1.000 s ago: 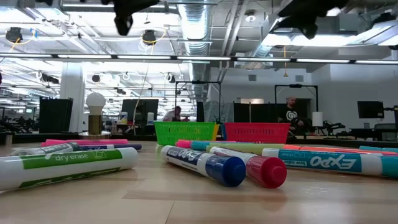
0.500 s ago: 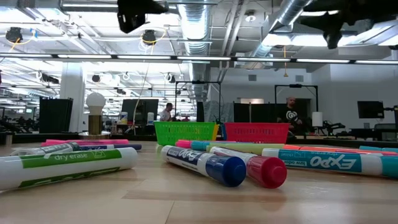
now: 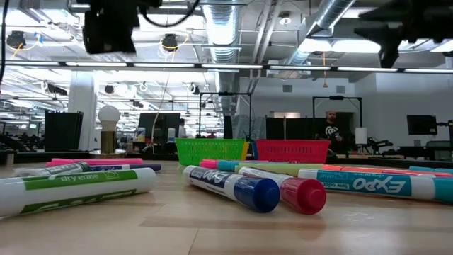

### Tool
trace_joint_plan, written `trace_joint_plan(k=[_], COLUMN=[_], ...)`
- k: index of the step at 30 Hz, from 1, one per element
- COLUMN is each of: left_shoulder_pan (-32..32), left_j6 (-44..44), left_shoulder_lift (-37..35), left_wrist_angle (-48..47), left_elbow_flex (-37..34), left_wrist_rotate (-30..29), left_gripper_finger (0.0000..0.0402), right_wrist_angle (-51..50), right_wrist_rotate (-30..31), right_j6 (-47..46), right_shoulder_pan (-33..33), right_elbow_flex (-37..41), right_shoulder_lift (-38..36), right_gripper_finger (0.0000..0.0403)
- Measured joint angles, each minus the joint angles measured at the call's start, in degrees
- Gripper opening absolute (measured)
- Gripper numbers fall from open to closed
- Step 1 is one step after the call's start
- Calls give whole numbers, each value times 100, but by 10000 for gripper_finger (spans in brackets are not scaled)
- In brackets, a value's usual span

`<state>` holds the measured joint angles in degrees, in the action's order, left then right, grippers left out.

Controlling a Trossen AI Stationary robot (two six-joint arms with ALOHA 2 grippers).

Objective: Pick & Place Markers
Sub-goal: Put the small blue marker pen into the red bin

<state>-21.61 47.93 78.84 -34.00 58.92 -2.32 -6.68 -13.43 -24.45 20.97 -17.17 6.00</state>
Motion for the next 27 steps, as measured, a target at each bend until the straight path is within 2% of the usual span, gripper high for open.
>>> trace_joint_plan(k=[9,16,27], left_shoulder_pan=[243,523,660], left_j6=[39,44,-104], left_shoulder_lift=[915,1323,1633], left_wrist_angle=[-124,-118,-114], left_elbow_flex=[-5,-176,-186], left_wrist_rotate=[-64,-67,-273], left_gripper_finger=[180,180,180], right_wrist_angle=[2,-17,-11], right_wrist_rotate=[13,73,925], right_j6=[-90,-117,-258], right_shoulder_pan=[-190,-503,-797], right_elbow_flex=[680,1016,1189], right_shoulder_lift=[-118,-118,-116], right_gripper_finger=[129,129,129])
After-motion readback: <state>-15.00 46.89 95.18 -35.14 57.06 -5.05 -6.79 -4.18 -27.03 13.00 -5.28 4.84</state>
